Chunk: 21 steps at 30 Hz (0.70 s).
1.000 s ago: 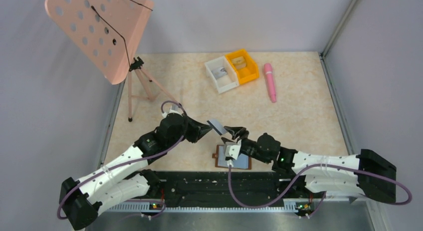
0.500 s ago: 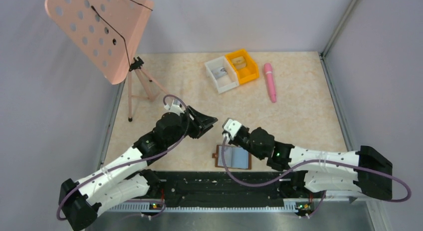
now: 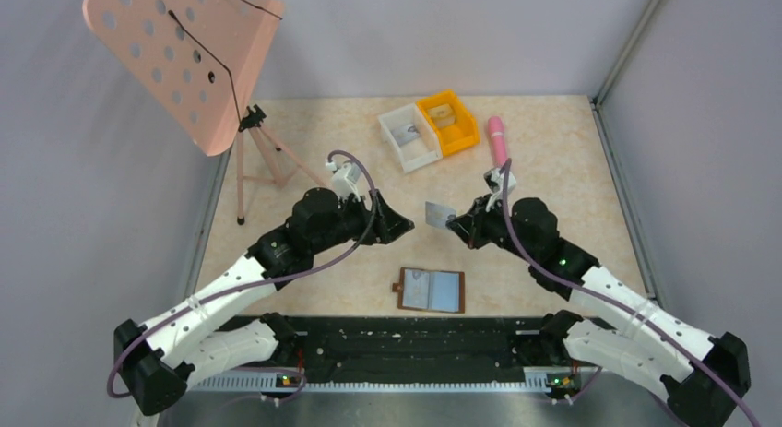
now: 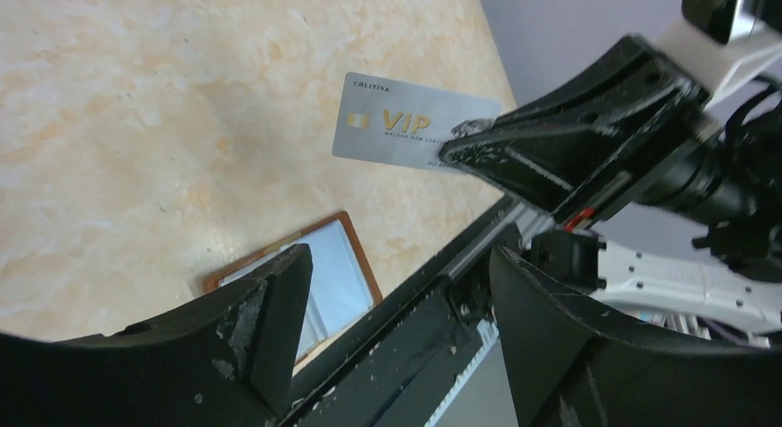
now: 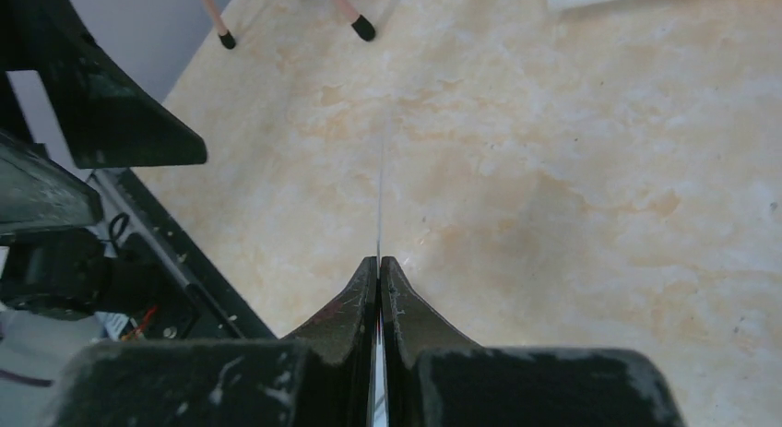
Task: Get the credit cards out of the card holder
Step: Place the credit card in the storage box.
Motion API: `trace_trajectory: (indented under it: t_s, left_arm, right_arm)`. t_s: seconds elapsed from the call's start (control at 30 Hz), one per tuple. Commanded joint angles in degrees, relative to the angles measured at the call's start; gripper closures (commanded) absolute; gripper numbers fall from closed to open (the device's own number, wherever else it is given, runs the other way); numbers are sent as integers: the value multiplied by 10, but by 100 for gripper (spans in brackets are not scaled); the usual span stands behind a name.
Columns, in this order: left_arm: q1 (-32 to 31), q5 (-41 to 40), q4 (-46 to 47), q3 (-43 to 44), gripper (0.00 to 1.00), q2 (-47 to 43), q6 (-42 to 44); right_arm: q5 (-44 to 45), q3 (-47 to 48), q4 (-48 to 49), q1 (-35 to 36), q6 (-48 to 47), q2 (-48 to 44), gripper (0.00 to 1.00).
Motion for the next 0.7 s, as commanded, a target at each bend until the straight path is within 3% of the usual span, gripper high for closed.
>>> trace_trajectory:
  t_s: [0.0, 0.2, 0.47, 0.67]
  left_arm:
    - [1, 111, 11, 24, 24, 24, 68]
    - [1, 168, 56, 19, 24, 26, 63]
    - [1, 224, 182, -25, 28, -4, 4]
    - [1, 223, 181, -30, 28, -7, 5]
  right_arm:
    - [-126, 14, -52, -38, 80, -61, 100]
    - [-202, 28, -37, -45, 109, -103, 100]
    - [-245, 25, -12, -45, 139, -127, 100]
    - [-269, -2, 63, -45, 182, -150, 100]
